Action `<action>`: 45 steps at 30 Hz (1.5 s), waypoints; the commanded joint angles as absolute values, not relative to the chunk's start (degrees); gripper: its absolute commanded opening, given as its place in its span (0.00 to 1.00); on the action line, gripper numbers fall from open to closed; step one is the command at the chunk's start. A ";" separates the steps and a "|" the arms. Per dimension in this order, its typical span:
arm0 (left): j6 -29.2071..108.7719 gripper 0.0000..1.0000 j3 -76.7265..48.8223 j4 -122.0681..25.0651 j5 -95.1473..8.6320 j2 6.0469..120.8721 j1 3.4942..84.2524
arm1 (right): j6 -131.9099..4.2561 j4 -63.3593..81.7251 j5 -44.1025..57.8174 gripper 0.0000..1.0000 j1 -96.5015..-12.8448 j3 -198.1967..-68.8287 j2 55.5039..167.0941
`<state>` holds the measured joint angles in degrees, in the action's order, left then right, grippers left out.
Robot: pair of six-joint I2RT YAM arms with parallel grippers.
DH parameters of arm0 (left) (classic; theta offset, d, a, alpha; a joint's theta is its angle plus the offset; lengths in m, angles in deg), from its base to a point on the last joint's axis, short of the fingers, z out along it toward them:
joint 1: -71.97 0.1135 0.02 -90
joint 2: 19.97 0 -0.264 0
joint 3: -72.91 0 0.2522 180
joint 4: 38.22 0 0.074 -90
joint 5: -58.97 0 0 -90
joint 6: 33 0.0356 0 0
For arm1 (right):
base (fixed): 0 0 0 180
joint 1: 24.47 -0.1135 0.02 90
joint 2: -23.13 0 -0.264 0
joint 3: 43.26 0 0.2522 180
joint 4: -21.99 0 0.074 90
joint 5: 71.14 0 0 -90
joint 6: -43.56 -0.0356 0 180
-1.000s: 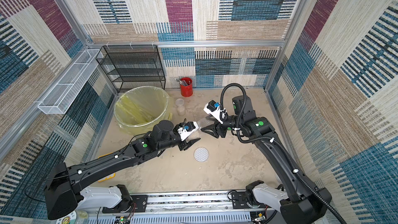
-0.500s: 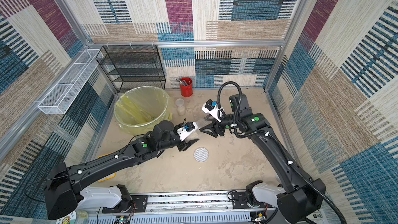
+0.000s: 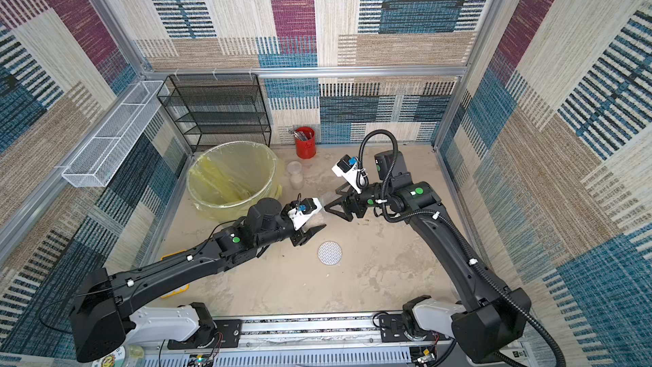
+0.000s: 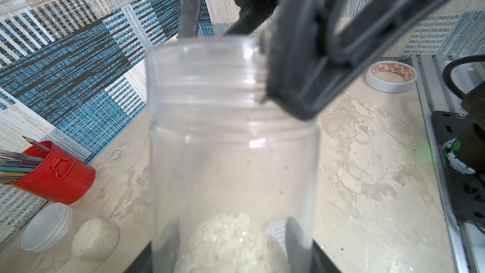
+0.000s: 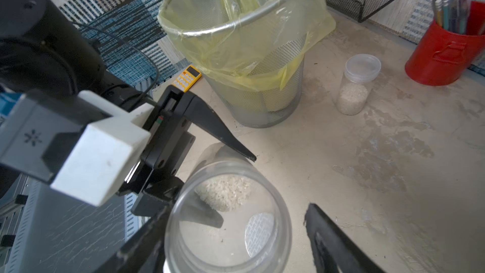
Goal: Empty moldy rice from jars
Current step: Unscrew the lid from the jar.
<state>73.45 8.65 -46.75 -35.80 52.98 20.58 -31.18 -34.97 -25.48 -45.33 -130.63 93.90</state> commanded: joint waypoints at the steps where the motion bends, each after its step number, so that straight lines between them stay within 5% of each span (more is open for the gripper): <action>1: 73.38 0.21 9.20 -42.36 -37.36 52.29 20.98 | -33.19 -32.54 -24.60 0.85 -45.21 -130.81 92.73; 23: 72.56 0.21 11.02 -40.78 -36.75 51.25 21.87 | -41.30 -26.40 -22.42 0.91 -45.13 -131.51 87.52; 35: 76.11 0.21 11.83 -41.13 -34.09 50.50 21.89 | -79.64 -41.49 -18.03 0.81 -45.03 -140.24 90.12; 45: 77.00 0.21 12.76 -39.26 -33.31 51.20 21.96 | -85.11 -53.72 -23.58 0.75 -45.39 -142.44 96.66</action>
